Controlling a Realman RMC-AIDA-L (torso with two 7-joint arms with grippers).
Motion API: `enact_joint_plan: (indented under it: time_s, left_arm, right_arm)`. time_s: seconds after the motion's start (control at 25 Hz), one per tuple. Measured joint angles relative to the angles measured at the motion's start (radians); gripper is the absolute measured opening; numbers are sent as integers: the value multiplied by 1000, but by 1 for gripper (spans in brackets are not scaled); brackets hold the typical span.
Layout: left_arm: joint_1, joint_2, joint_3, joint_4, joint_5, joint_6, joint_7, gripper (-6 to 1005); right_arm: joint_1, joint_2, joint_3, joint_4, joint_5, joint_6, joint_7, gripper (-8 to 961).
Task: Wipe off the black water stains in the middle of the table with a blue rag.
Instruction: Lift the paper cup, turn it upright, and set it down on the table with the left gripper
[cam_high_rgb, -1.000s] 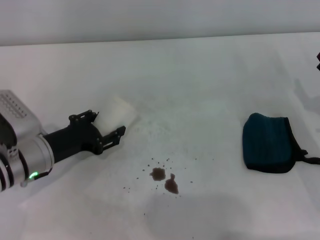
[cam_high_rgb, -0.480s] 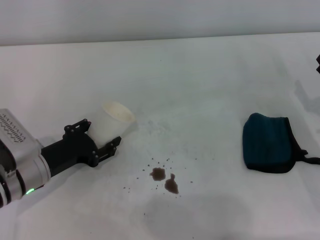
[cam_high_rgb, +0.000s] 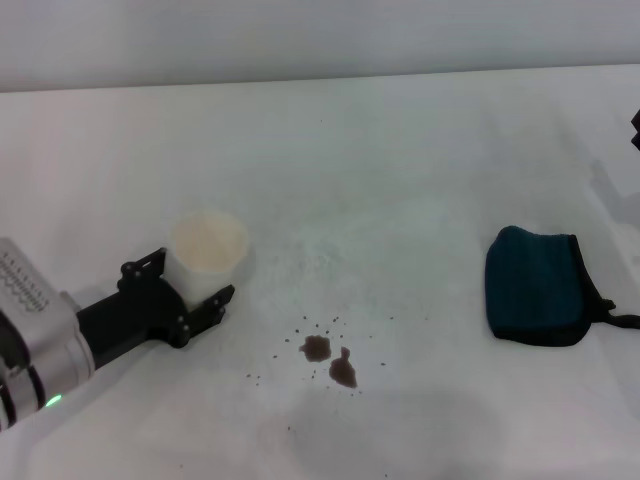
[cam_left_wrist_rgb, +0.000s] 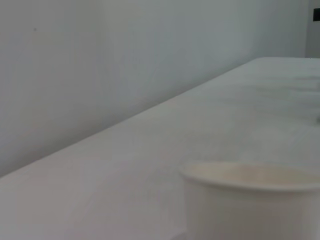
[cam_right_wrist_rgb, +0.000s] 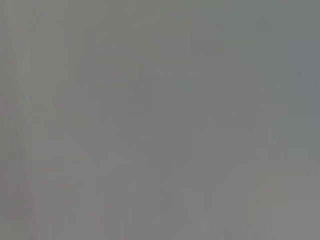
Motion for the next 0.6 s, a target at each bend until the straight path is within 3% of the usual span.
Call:
enact_joint_plan:
  time_s: [0.6]
  left_arm:
    - [63,2,-1,13,-72,42,77,752]
  right_arm:
    - [5,0,-1,-13,1,-22,-1,876]
